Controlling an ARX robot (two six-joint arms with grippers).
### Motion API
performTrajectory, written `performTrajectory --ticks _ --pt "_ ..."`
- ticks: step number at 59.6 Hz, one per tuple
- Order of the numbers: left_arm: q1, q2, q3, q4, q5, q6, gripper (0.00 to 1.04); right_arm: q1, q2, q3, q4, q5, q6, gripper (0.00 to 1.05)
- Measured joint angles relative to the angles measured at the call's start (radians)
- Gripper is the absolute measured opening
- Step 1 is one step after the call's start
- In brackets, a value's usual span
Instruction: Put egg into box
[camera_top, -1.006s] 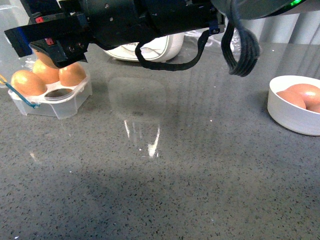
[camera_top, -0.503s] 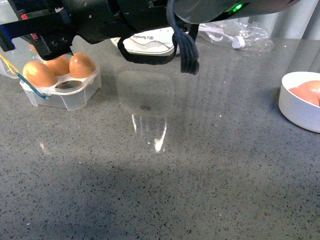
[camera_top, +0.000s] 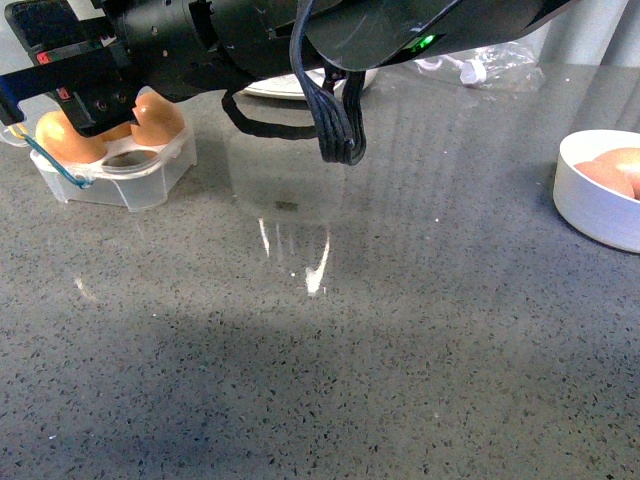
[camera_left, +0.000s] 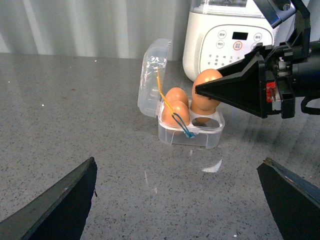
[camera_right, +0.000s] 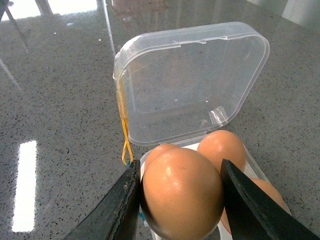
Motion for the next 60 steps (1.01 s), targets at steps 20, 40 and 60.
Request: performTrajectory --ticks 20,40,60 --pt "0.000 0.000 0.000 0.000 0.000 0.000 0.98 0.000 0.010 0.000 0.000 0.003 -0.007 0.40" --pt "0.000 0.000 0.000 0.000 0.000 0.000 0.98 -0.006 0.009 -0.001 0.002 0.002 -0.017 0.80" --pt "0.000 0.000 0.000 0.000 0.000 0.000 0.98 -0.050 -0.108 -0.081 0.061 0.022 0.044 0.97"
